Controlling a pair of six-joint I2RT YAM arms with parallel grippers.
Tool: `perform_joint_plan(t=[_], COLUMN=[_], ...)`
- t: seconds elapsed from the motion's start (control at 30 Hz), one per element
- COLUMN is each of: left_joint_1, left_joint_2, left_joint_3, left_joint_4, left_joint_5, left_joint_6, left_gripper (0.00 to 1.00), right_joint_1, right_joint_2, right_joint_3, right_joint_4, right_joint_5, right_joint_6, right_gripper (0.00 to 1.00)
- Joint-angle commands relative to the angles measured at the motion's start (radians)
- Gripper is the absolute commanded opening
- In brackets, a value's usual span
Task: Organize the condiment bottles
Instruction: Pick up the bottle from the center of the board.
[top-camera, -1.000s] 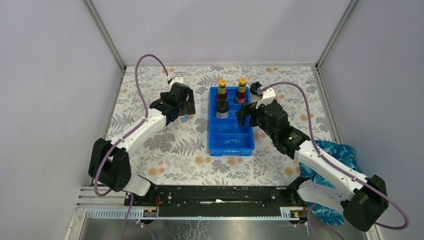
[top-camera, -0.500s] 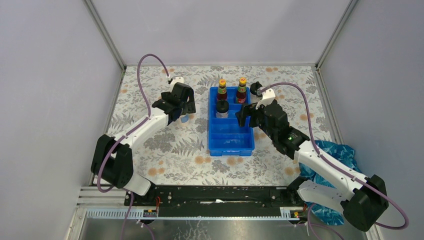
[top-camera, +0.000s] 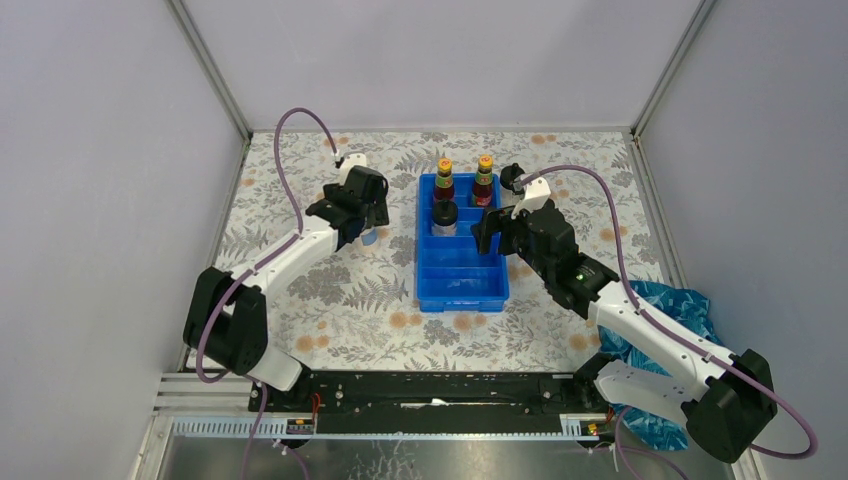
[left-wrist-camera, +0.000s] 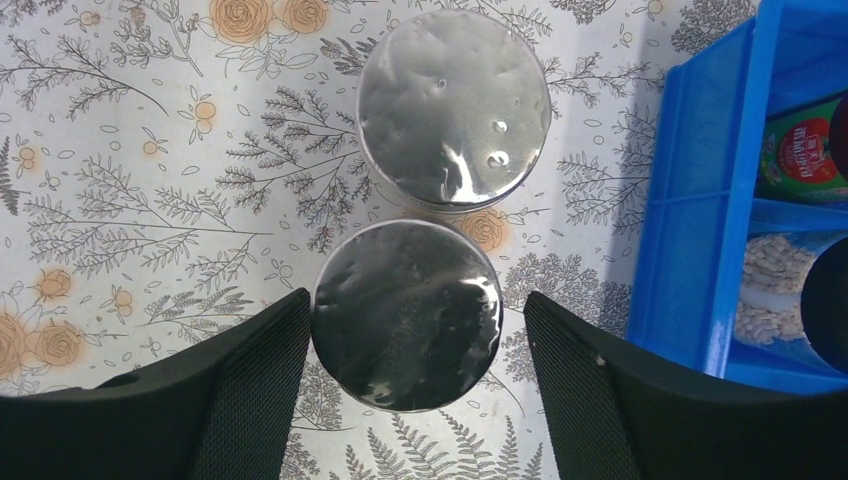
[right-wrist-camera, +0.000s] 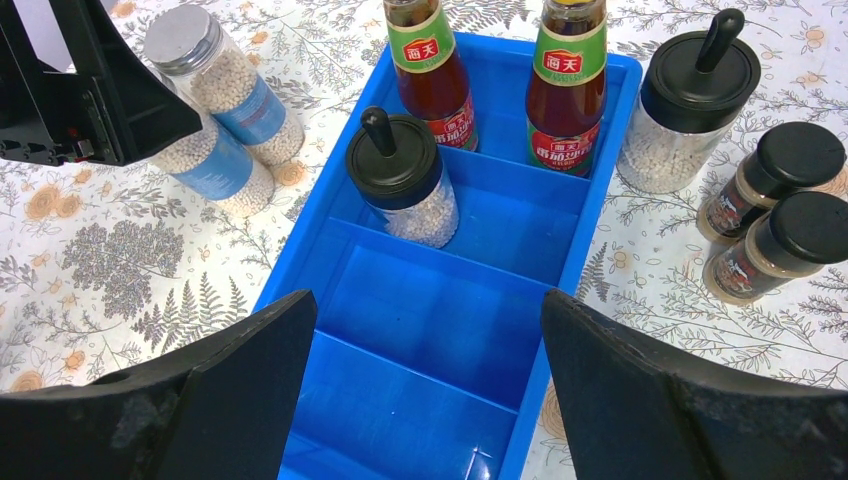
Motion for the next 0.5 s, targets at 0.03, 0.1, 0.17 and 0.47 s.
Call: perform_joint_plan(t=[0.03, 0.1, 0.17, 0.47], left_joint_1=[-0.005, -0.004, -0.005, -0.004], left_joint_2=[0.016, 0.015, 0.014, -0.002], left_joint_3=[-0.027, -0.029, -0.029, -0.046], left_joint_4=[0.073, 0.076, 0.075, 0.076], left_joint_5=[-0.033, -0.033, -0.037, -0.046], left_joint_6=[-0.013, -0.016, -0.019, -0.031], left_gripper=[0.74, 0.71, 0.71, 0.47], right_joint_1=[-0.005, -0.005, -0.005, -0.005], right_joint_2=[-0.011, -0.011, -0.013, -0.014], right_joint_3=[-0.003, -0.004, -0.004, -0.004], right_joint_4=[0.031, 0.030, 0.028, 0.027], right_joint_5=[0.004, 0.006, 0.010, 0.010], right_joint_6=[0.002, 0.002, 0.002, 0.008], right_gripper=[0.90, 0.90, 0.90, 0.90])
